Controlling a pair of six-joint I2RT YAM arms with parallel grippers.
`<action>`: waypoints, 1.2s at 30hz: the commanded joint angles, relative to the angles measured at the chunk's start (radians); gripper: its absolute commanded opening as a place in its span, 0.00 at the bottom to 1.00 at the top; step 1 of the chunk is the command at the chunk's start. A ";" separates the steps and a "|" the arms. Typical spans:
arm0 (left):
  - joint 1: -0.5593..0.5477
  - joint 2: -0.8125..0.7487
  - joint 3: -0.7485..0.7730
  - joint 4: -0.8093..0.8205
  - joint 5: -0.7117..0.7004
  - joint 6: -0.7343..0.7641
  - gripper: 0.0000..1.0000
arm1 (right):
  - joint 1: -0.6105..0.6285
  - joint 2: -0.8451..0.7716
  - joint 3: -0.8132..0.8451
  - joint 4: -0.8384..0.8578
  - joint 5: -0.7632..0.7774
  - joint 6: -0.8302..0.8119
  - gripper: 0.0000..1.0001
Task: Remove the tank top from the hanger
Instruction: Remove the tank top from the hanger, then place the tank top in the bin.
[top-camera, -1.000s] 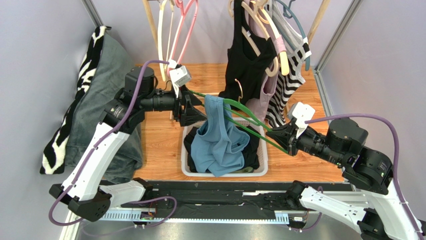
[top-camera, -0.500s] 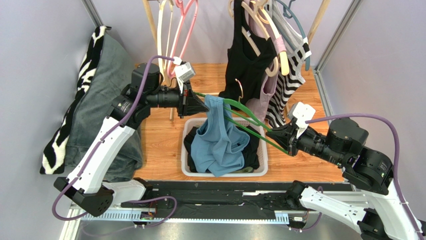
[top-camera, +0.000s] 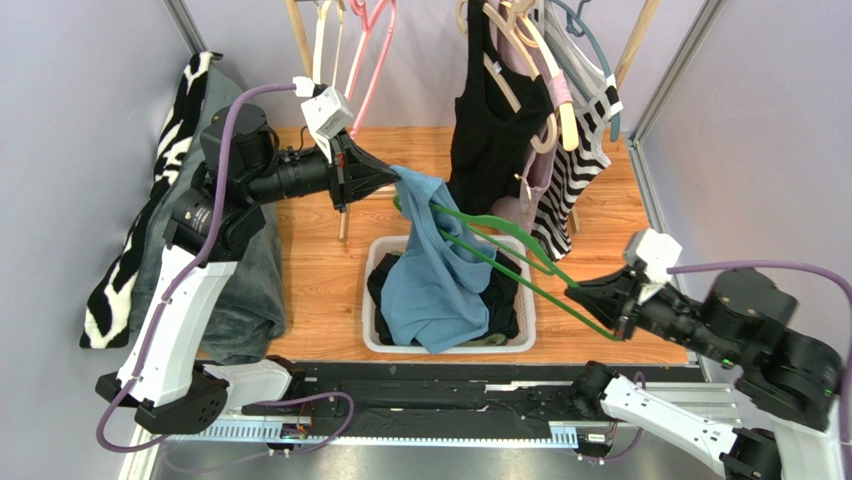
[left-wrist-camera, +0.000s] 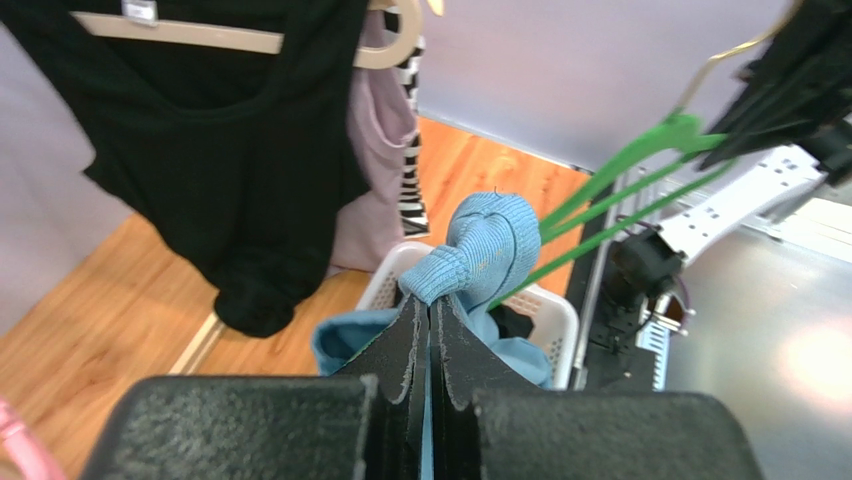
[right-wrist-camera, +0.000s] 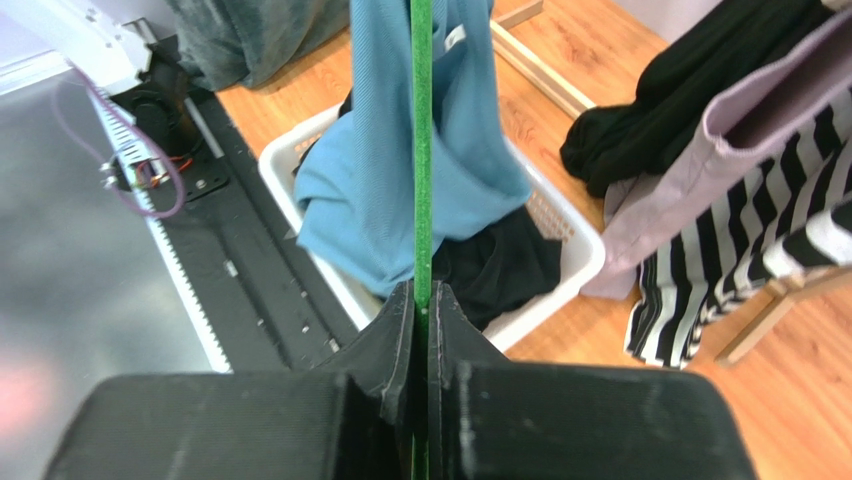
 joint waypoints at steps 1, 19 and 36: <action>0.004 0.002 0.011 -0.008 -0.114 0.029 0.00 | 0.001 -0.015 0.164 -0.174 -0.038 0.074 0.00; -0.107 -0.019 0.018 -0.145 0.311 0.170 0.00 | 0.001 0.077 0.229 0.034 0.390 0.061 0.00; -0.224 0.019 -0.379 -0.111 -0.223 0.372 0.00 | 0.001 0.456 0.392 0.045 0.396 0.144 0.00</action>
